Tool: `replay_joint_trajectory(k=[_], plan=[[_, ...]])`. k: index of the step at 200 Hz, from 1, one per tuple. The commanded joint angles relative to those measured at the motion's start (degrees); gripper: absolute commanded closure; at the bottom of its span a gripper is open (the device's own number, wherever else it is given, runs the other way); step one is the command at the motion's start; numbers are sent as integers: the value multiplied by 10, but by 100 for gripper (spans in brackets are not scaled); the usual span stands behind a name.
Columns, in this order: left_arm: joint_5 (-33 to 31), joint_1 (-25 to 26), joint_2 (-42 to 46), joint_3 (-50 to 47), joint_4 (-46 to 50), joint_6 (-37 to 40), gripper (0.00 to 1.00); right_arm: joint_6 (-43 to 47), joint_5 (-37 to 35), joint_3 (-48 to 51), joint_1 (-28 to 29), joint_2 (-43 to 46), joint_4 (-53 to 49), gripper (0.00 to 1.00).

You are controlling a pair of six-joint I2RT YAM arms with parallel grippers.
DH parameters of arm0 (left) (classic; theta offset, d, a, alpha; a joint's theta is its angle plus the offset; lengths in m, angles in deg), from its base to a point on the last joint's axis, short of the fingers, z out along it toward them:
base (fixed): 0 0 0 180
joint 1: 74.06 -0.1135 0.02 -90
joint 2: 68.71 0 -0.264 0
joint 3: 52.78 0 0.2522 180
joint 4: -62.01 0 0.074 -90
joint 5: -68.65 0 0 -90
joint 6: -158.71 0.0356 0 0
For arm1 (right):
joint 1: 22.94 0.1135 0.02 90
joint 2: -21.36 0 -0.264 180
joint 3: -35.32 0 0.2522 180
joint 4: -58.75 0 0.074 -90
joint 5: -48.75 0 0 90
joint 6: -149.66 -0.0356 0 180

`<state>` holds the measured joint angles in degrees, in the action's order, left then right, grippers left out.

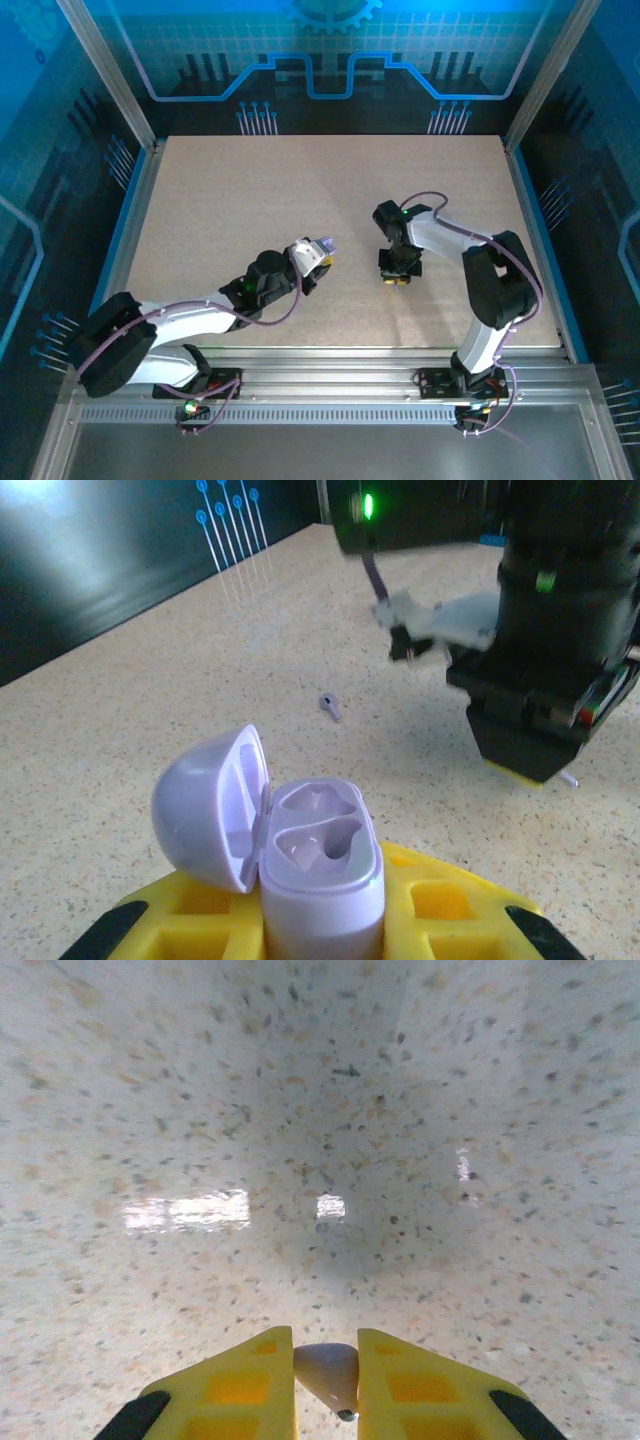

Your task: Insert wireless bluetooth earbuds into charging case

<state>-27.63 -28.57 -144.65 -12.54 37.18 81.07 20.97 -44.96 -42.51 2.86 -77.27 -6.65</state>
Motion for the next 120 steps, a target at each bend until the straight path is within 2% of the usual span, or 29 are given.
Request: replay_joint_trajectory(k=[1,44,120], plan=[[18,-3,-31,19,-39,-7,83,-22,-14,3,-7,57,3,83],[50,-3,-87,46,-69,-26,83,-36,-2,18,-4,157,46,82],[114,-1,-142,99,-99,-51,83,-55,39,100,4,313,206,83]])
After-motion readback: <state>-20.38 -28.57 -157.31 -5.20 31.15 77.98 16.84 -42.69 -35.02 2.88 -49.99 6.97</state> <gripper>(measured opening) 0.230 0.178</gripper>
